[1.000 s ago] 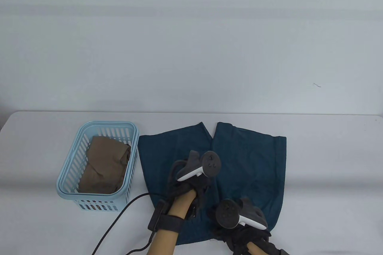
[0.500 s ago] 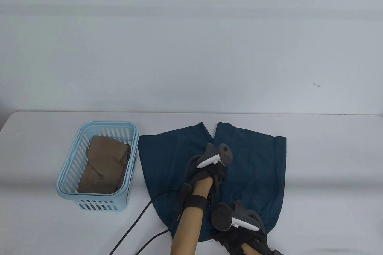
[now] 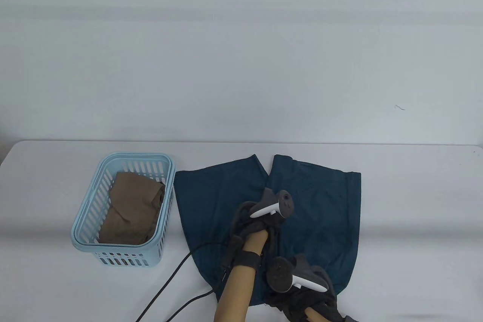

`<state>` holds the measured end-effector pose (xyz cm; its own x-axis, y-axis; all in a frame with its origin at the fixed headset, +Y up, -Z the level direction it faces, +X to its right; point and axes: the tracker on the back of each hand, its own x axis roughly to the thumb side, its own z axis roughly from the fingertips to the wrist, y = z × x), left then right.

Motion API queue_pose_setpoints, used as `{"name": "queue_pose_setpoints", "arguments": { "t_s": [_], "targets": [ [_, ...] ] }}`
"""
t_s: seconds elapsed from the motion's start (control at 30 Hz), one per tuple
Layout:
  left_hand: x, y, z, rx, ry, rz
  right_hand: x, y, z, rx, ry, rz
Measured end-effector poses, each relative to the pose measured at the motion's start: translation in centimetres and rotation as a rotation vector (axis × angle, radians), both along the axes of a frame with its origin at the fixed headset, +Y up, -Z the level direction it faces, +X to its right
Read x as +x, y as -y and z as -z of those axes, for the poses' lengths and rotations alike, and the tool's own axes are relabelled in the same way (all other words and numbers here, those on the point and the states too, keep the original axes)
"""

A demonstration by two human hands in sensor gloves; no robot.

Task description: Roll shorts into tight roll

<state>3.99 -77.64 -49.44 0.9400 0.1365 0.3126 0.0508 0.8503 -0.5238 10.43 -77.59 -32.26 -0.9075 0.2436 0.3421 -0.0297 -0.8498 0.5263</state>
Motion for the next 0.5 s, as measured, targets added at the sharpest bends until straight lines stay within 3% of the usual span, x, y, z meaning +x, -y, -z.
{"name": "queue_pose_setpoints", "arguments": {
  "t_s": [0.5],
  "targets": [
    [0.2,0.5,-0.9,0.033,0.035,0.127,1.8,-0.4,0.4,-0.042,0.059,0.0]
  ]
}}
